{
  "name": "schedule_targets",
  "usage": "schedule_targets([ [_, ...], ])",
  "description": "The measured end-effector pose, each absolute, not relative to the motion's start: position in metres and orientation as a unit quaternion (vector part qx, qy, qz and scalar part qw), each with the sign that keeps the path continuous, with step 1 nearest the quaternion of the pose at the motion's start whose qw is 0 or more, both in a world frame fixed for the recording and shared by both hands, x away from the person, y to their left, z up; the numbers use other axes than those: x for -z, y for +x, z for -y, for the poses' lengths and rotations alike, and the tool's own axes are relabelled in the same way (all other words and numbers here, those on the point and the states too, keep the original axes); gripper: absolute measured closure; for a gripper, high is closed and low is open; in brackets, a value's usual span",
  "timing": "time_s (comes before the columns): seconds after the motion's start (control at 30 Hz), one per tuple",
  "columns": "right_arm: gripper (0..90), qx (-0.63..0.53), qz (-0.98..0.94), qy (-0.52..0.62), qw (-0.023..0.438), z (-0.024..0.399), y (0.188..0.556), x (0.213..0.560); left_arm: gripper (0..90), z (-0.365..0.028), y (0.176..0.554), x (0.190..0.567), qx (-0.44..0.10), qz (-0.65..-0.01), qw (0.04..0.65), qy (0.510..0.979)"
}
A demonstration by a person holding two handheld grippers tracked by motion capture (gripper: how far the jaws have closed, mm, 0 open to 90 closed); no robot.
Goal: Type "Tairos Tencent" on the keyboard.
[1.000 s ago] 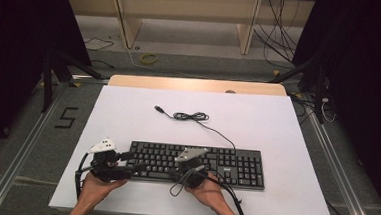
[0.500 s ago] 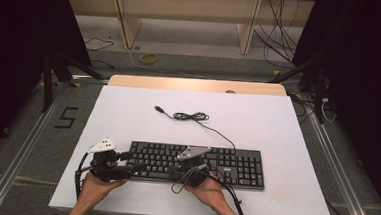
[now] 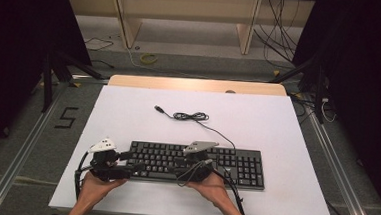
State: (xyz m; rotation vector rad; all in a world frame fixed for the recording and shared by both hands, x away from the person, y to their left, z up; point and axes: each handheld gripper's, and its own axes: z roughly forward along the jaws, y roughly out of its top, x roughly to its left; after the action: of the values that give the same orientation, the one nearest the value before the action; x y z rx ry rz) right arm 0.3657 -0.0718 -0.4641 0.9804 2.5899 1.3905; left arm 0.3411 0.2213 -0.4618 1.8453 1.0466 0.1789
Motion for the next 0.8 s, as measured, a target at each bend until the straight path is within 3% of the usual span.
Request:
schedule_targets([
  [0.33, 41.4, -0.446, -0.836, 0.319, 0.033, 0.069, 0.371, 0.457, 31.5, -0.222, 0.343, 0.464, -0.076, -0.438, 0.469, 0.763],
  [0.8, 35.7, -0.439, -0.838, 0.323, 0.041, 0.058, 0.384, 0.455, 49.4, -0.226, 0.346, 0.466, -0.070, -0.457, 0.447, 0.766],
])
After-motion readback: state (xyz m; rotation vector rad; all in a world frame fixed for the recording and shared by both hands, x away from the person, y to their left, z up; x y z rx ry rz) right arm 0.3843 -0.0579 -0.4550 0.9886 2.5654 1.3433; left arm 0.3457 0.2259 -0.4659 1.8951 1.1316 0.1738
